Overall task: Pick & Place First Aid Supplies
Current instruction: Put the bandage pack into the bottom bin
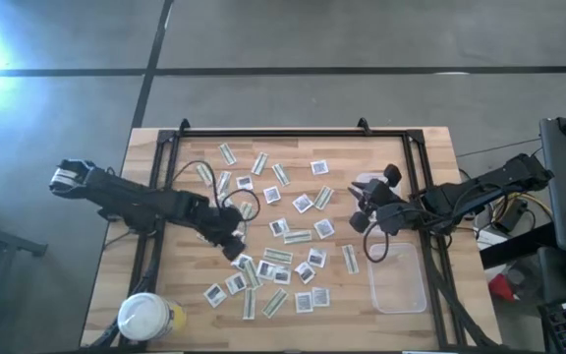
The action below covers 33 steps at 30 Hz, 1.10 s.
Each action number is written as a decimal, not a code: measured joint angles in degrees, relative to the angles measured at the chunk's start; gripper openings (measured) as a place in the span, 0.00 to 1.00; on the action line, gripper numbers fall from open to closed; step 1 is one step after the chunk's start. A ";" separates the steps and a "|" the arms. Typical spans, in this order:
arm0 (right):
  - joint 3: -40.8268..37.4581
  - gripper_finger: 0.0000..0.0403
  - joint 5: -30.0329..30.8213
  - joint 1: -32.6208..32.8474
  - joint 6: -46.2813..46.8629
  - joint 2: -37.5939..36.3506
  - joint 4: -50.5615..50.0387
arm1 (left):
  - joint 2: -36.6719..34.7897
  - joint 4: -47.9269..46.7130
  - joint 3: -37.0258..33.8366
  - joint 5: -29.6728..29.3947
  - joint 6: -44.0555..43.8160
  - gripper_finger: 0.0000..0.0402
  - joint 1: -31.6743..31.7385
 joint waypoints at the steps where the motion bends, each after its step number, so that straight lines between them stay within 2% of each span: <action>1: -0.26 0.19 -0.01 0.00 -0.04 0.01 -0.01 | 0.74 0.33 0.10 0.19 -0.70 0.48 -0.25; 14: -0.40 0.19 0.01 0.00 -0.42 -0.26 0.17 | 9.46 6.58 0.06 3.22 -4.96 0.48 -1.93; 33: -0.42 0.19 0.02 -0.02 -2.88 -0.26 1.04 | 16.14 11.10 0.06 3.21 -4.97 0.48 -2.40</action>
